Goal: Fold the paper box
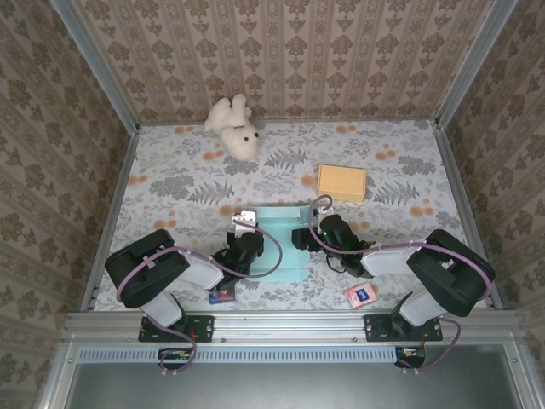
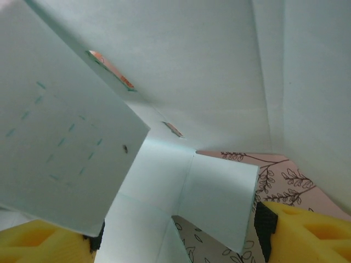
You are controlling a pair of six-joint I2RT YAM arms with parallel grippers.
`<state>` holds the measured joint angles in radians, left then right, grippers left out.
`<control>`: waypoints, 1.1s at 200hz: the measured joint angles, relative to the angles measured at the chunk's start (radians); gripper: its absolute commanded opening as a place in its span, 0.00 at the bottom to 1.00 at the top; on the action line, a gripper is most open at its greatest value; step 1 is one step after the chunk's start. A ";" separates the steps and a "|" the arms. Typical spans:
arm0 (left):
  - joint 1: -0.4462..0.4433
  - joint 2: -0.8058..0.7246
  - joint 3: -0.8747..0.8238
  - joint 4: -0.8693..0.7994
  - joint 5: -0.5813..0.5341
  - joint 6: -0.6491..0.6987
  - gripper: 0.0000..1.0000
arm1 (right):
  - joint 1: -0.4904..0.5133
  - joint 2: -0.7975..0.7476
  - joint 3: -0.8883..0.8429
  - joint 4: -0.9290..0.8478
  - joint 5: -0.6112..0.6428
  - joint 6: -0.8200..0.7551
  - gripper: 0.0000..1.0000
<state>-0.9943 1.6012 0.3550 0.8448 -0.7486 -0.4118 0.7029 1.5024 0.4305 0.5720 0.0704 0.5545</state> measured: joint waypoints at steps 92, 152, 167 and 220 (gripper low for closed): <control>-0.001 0.000 0.000 0.000 0.000 0.000 0.00 | 0.051 0.034 0.008 0.080 -0.053 -0.028 0.72; -0.001 0.000 0.000 -0.042 -0.020 0.001 0.00 | 0.092 0.193 0.101 0.086 -0.053 -0.024 0.71; 0.001 0.000 0.000 -0.046 -0.040 0.001 0.00 | 0.097 0.213 0.121 0.091 -0.045 -0.024 0.70; 0.001 0.000 0.000 -0.046 -0.062 0.001 0.00 | 0.103 0.229 0.132 0.102 -0.021 -0.009 0.70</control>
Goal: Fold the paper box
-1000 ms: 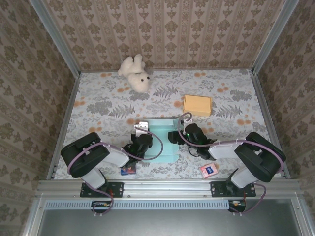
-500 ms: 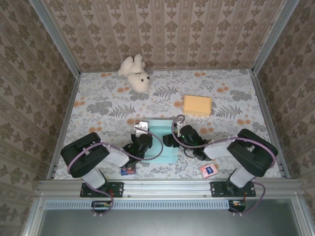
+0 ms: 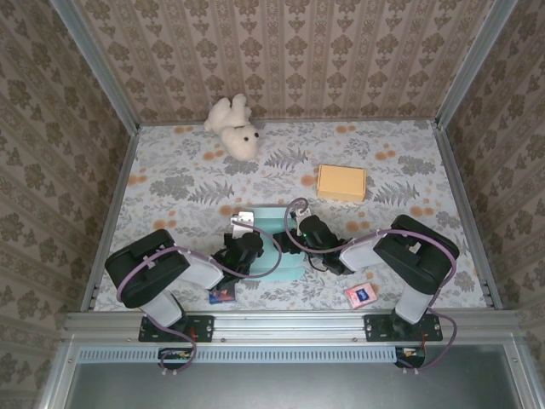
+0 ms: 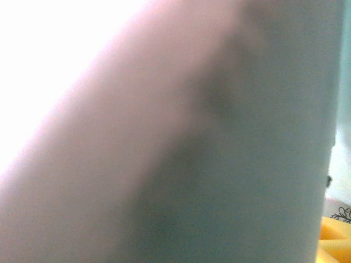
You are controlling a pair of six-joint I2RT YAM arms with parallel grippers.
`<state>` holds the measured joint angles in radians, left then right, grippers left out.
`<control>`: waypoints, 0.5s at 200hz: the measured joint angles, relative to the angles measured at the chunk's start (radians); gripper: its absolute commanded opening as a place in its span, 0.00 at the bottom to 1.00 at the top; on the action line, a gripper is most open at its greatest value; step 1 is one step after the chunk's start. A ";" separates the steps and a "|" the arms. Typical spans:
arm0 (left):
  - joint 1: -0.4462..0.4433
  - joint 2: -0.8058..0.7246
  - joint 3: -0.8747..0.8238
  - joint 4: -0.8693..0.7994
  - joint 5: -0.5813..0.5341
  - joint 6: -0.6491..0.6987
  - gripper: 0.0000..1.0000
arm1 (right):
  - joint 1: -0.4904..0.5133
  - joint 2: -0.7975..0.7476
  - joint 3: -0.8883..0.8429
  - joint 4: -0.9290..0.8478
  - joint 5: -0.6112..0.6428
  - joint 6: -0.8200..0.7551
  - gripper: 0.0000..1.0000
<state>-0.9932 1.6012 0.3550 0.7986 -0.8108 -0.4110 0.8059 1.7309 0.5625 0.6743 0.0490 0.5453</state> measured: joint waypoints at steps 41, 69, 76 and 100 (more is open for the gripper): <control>-0.003 0.000 0.000 0.006 0.008 0.000 0.00 | 0.009 -0.084 -0.016 -0.052 -0.001 0.003 0.71; -0.008 0.000 0.000 0.026 0.014 -0.001 0.00 | 0.019 -0.194 -0.020 -0.124 0.000 -0.001 0.71; -0.008 0.000 0.000 0.034 0.014 -0.002 0.00 | 0.020 -0.219 -0.023 -0.144 0.003 -0.003 0.71; -0.008 0.000 0.000 0.047 0.019 -0.004 0.00 | 0.024 -0.304 -0.040 -0.232 0.024 -0.020 0.71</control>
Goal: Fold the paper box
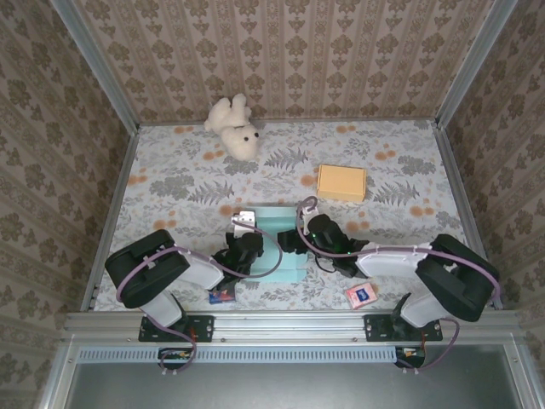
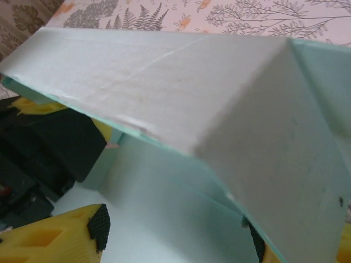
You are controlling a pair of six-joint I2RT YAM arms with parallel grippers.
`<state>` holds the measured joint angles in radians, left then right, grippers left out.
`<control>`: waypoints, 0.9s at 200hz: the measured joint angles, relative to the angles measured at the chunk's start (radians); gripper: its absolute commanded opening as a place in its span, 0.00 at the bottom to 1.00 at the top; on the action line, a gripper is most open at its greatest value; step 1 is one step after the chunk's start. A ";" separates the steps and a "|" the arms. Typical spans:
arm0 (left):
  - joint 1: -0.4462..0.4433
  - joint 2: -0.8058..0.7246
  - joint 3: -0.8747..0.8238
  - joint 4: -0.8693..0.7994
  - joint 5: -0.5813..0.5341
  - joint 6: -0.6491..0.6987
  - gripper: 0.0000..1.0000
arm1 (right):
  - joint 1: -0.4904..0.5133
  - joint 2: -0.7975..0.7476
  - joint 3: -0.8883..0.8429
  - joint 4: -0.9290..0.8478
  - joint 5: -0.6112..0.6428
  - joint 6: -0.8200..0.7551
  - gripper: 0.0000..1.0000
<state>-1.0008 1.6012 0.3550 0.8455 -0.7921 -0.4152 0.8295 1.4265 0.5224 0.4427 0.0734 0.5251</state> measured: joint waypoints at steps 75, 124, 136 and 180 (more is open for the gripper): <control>0.000 -0.026 -0.002 -0.008 0.010 0.001 0.00 | 0.013 -0.353 -0.036 -0.282 0.082 -0.079 0.72; 0.001 -0.064 -0.013 -0.009 0.022 0.008 0.00 | -0.017 -0.440 -0.036 -0.411 0.306 -0.162 0.71; 0.001 -0.067 -0.017 -0.010 0.026 0.011 0.00 | -0.037 -0.443 -0.042 -0.414 0.333 -0.175 0.70; 0.002 -0.075 -0.022 -0.024 0.034 0.016 0.00 | -0.132 -0.476 -0.122 -0.386 0.360 -0.184 0.69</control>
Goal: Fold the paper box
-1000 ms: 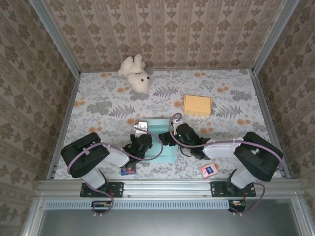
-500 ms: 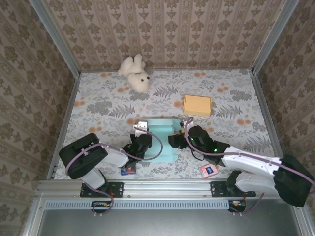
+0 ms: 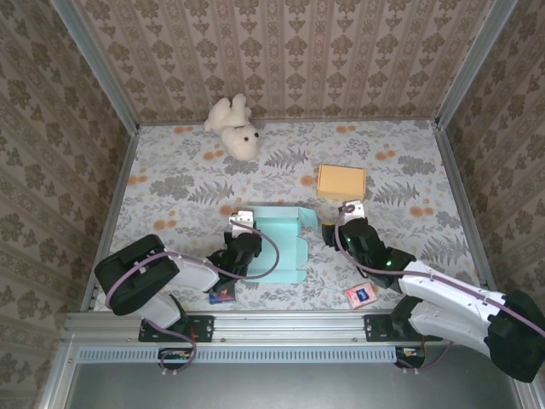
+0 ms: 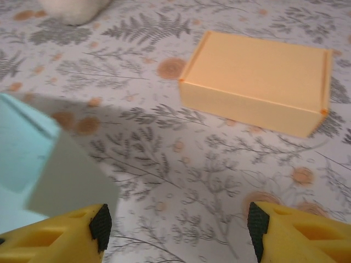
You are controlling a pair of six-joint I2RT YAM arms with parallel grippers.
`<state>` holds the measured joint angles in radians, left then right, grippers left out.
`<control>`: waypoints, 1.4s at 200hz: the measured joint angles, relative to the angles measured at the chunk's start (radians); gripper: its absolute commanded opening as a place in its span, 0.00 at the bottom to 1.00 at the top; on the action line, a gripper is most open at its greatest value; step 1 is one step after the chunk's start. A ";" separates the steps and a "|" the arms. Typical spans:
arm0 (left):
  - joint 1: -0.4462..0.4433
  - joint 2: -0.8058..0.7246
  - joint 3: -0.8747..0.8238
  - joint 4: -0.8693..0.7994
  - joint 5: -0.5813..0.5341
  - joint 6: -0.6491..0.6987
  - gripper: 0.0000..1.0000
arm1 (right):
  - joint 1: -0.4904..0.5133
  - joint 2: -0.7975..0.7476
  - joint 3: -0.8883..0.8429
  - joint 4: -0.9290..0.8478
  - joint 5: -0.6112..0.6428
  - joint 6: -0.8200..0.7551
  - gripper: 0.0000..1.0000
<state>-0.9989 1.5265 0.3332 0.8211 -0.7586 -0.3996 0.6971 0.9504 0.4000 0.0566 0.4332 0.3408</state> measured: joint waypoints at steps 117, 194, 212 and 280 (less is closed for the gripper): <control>0.005 -0.013 -0.013 -0.006 0.011 0.000 0.00 | -0.048 0.142 -0.028 0.151 -0.242 -0.019 0.67; 0.005 -0.013 -0.013 -0.006 0.018 0.000 0.00 | -0.047 0.203 -0.016 0.234 -0.344 -0.024 0.66; 0.006 -0.013 -0.013 -0.006 0.022 0.000 0.00 | -0.044 0.225 -0.003 0.244 -0.360 -0.024 0.66; 0.005 -0.013 -0.013 -0.013 0.022 0.000 0.00 | -0.018 0.317 0.034 0.299 -0.416 -0.032 0.57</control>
<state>-0.9936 1.5135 0.3202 0.8078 -0.7364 -0.3996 0.6788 1.2678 0.4335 0.3557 0.0170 0.3088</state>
